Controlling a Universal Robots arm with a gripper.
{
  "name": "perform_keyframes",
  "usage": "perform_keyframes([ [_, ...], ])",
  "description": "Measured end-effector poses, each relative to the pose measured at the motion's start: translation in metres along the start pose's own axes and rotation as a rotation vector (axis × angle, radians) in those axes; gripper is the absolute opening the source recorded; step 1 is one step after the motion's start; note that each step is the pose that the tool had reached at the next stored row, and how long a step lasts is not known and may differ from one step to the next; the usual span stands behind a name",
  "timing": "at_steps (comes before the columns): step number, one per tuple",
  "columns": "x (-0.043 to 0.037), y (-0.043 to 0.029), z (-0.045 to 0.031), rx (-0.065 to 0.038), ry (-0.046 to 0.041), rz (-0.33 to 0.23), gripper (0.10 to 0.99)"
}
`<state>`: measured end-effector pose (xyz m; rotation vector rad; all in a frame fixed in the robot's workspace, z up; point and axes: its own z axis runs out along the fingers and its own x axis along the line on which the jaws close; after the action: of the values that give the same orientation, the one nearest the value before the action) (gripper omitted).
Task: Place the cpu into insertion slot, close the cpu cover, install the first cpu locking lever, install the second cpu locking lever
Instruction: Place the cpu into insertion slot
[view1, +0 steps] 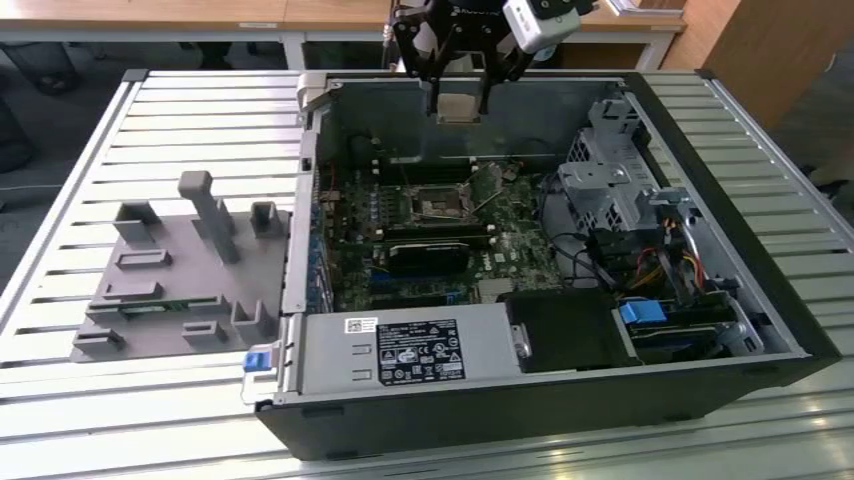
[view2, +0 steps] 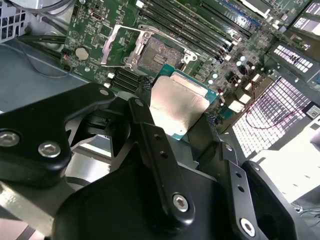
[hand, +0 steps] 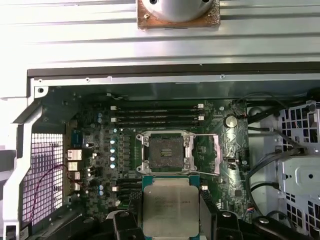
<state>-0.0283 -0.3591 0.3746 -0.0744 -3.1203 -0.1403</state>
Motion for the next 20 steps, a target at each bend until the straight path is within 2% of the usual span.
perform_keyframes([
  [20, 0.0, 0.0, 0.0, -0.002, -0.0088, 0.098, 0.541],
])
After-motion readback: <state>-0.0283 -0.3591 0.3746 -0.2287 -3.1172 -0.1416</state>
